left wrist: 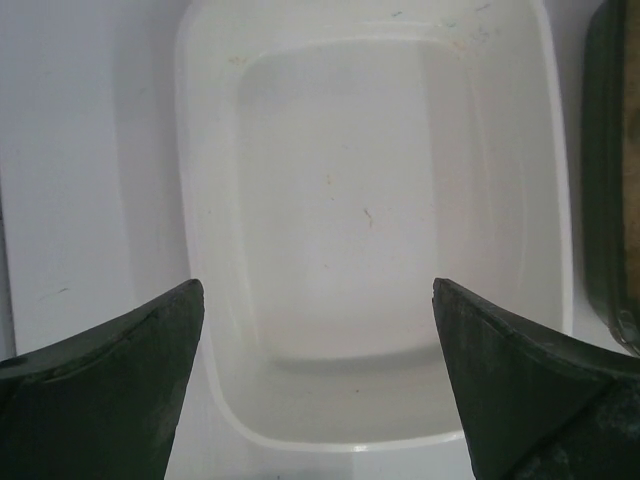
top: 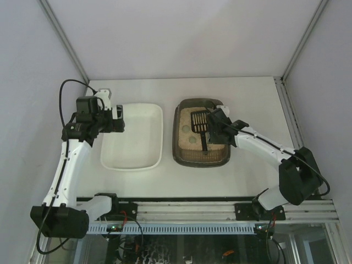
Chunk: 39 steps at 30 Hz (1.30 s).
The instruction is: Clean the litter box
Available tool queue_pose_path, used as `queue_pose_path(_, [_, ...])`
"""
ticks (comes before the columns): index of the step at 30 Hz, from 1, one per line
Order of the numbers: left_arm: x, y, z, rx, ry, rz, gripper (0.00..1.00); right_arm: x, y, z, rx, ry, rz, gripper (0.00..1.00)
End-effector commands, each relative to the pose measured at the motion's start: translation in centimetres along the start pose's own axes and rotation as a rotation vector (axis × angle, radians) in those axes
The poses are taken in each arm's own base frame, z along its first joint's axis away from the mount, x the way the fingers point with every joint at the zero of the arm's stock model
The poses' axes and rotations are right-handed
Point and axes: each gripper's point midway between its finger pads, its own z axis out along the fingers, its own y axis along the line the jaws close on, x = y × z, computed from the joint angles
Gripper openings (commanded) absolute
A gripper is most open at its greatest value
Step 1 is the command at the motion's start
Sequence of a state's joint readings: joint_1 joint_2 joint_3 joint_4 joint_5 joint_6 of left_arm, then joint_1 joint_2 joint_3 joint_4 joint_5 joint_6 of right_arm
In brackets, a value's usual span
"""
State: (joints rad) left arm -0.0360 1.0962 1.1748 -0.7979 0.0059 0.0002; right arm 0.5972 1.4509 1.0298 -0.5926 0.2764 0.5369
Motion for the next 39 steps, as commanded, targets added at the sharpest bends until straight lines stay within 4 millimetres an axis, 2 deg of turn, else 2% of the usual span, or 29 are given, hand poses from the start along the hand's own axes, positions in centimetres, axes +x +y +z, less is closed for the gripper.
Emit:
queue_pose_path(1, [-5.9,-4.0,-2.3,0.193,-0.288,-0.038,1.0,-1.0,2.2,0.4,-0.041,-0.018,0.012,0.45])
queue_pose_path(3, [-7.7,-6.3,-2.8,0.312,-0.334,-0.075,1.0,-0.9,2.8,1.5,-0.04,-0.02,-0.004,0.45])
queue_pose_path(6, [-8.7,-10.3,-2.4,0.542,-0.281,-0.137,1.0,-0.8,3.8,3.0,-0.034,0.007,-0.015,0.42])
queue_pose_path(11, [-8.8,-13.9,0.8,0.669,-0.125,-0.222,1.0,-1.0,5.4,4.9,-0.023,0.027,-0.029,0.4])
queue_pose_path(16, [-8.2,-14.5,2.8,0.643,-0.136,-0.215,1.0,0.1,5.7,6.6,0.016,0.064,-0.05,0.4])
queue_pose_path(18, [-8.3,-14.9,2.9,0.674,-0.177,-0.223,1.0,-0.4,6.1,7.0,0.021,0.056,-0.049,0.35])
queue_pose_path(21, [-8.7,-15.3,2.8,0.684,-0.212,-0.212,1.0,-0.4,5.8,7.5,0.043,0.049,-0.05,0.3])
queue_pose_path(24, [-8.7,-15.7,2.8,0.702,-0.201,-0.203,1.0,-0.6,5.4,7.7,0.072,0.044,-0.052,0.2])
queue_pose_path(27, [-8.4,-16.2,2.9,0.731,-0.178,-0.2,1.0,-0.8,5.0,7.7,0.086,0.038,-0.054,0.12])
queue_pose_path(28, [-8.3,-16.2,2.9,0.737,-0.173,-0.2,1.0,-0.8,4.9,7.7,0.088,0.039,-0.055,0.03])
queue_pose_path(29, [-8.2,-16.4,2.9,0.743,-0.169,-0.2,1.0,-0.9,4.8,7.6,0.093,0.039,-0.056,0.0])
queue_pose_path(33, [-8.6,-16.7,2.1,0.771,-0.195,-0.172,1.0,-2.6,4.7,5.5,0.094,-0.013,-0.066,0.0])
queue_pose_path(35, [-9.1,-17.4,1.3,0.815,-0.217,-0.139,1.0,-3.6,5.1,4.1,0.069,-0.04,-0.087,0.0])
queue_pose_path(39, [-10.5,-19.1,1.1,0.857,-0.178,-0.131,1.0,-4.8,5.8,1.2,0.004,-0.058,-0.102,0.0])
